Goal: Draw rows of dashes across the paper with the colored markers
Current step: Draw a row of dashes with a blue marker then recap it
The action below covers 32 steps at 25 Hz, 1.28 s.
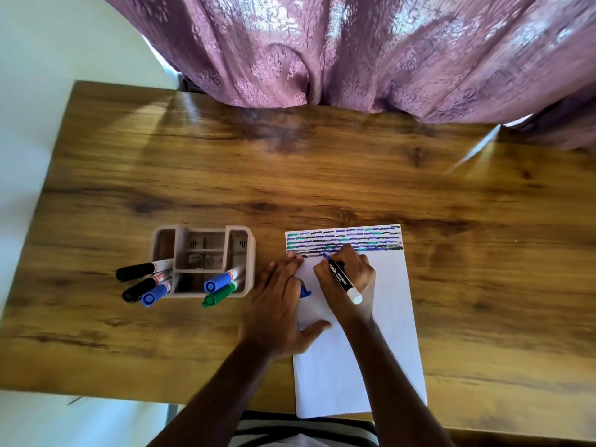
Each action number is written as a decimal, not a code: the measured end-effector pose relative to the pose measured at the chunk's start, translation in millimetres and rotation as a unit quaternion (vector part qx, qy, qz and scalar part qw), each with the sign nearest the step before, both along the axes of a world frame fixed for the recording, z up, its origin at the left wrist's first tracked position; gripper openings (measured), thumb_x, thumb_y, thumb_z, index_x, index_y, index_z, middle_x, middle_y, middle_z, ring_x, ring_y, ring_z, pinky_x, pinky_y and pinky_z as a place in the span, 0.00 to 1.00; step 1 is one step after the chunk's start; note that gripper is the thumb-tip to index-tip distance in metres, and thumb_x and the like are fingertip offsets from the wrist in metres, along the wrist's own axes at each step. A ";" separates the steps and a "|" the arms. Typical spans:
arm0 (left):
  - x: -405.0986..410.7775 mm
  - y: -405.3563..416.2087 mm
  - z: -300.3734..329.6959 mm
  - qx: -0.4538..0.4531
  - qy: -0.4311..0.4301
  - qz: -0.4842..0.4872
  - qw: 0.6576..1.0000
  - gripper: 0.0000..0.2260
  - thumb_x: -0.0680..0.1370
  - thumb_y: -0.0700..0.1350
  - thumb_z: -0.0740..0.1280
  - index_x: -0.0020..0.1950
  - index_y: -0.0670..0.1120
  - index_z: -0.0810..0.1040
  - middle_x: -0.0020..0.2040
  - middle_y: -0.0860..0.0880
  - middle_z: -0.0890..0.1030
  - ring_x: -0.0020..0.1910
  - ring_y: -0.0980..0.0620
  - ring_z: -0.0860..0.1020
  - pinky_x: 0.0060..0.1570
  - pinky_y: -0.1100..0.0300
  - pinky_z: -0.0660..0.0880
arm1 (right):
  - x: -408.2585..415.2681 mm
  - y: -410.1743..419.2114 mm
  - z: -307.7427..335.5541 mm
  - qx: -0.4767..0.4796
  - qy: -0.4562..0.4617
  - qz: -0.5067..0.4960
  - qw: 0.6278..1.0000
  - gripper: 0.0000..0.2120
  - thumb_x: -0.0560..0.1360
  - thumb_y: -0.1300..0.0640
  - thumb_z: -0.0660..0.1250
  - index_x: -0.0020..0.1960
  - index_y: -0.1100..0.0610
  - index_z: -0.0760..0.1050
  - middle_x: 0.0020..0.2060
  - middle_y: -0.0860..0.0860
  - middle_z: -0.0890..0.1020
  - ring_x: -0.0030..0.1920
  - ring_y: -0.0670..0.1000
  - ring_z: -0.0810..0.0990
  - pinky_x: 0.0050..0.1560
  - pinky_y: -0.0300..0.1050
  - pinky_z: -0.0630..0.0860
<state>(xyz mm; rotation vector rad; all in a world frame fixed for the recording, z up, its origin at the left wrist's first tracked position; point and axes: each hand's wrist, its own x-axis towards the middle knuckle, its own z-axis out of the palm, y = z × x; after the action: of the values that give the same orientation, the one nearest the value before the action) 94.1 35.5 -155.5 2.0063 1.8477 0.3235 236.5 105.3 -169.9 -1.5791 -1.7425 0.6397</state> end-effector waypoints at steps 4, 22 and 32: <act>0.5 -0.8 -1.5 0.001 -0.004 0.003 1.000 0.43 0.70 0.71 0.67 0.74 0.42 0.67 0.76 0.44 0.70 0.78 0.44 0.64 0.75 0.43 0.63 | 0.8 2.8 -3.3 0.002 -0.007 0.004 1.000 0.10 0.70 0.56 0.74 0.46 0.60 0.76 0.42 0.56 0.86 0.38 0.53 0.83 0.40 0.28 0.71; 0.3 -1.0 -1.3 0.018 -0.008 0.003 1.000 0.41 0.69 0.71 0.68 0.71 0.43 0.68 0.75 0.43 0.71 0.76 0.44 0.66 0.75 0.43 0.65 | 0.3 2.8 0.9 -0.013 -0.001 -0.016 1.000 0.10 0.70 0.56 0.73 0.44 0.61 0.76 0.42 0.56 0.86 0.37 0.52 0.84 0.39 0.27 0.70; 1.0 -2.2 -5.2 0.016 -0.013 0.007 1.000 0.42 0.69 0.70 0.69 0.72 0.42 0.68 0.76 0.44 0.70 0.78 0.45 0.64 0.75 0.43 0.63 | 2.5 2.4 3.7 -0.016 0.009 -0.016 1.000 0.10 0.70 0.56 0.72 0.45 0.62 0.76 0.43 0.55 0.86 0.38 0.50 0.83 0.39 0.26 0.70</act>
<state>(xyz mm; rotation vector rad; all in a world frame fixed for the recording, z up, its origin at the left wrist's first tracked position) 95.1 33.3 -160.7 2.0029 1.8522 0.3839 239.0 107.7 -166.2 -1.6160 -1.6978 0.6673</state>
